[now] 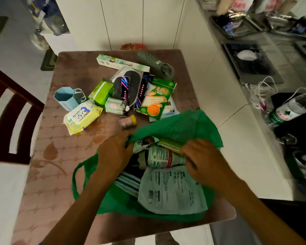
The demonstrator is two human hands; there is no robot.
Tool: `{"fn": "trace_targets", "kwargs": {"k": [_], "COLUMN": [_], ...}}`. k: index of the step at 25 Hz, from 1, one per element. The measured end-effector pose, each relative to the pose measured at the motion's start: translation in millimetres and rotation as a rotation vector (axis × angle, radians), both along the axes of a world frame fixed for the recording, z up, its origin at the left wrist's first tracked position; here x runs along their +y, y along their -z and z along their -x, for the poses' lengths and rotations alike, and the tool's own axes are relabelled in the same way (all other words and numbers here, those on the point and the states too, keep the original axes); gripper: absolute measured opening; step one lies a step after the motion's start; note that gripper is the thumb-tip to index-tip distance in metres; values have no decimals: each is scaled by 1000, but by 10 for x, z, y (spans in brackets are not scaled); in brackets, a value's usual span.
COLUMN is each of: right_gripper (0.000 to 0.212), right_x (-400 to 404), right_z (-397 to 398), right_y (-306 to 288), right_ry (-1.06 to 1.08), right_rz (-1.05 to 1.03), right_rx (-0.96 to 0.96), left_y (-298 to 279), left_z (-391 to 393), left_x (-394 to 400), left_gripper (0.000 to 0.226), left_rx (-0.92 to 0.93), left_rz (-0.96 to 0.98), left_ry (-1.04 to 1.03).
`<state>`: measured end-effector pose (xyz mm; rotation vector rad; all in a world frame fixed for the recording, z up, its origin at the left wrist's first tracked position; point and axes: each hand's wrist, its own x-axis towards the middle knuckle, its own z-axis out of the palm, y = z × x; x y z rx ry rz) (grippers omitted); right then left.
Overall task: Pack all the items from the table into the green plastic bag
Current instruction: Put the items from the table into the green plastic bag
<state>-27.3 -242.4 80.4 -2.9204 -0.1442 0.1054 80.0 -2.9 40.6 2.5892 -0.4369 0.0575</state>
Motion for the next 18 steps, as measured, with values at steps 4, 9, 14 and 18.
{"fn": "trace_targets", "kwargs": {"k": [4, 9, 14, 18], "right_gripper": [61, 58, 55, 20], "right_x": [42, -162, -235, -36], "right_z": [359, 392, 401, 457], "right_y": [358, 391, 420, 721], "right_ry": [134, 274, 132, 378], "right_rz": [286, 252, 102, -406], "right_rx": [873, 756, 885, 744], "left_y": [19, 209, 802, 858], "left_z": [104, 816, 1010, 972], "left_x": [-18, -353, -388, -380], "left_gripper": [35, 59, 79, 104], "left_rx": [-82, 49, 343, 524], "left_rz": [-68, -352, -595, -474], "left_ry": [64, 1098, 866, 652]}}
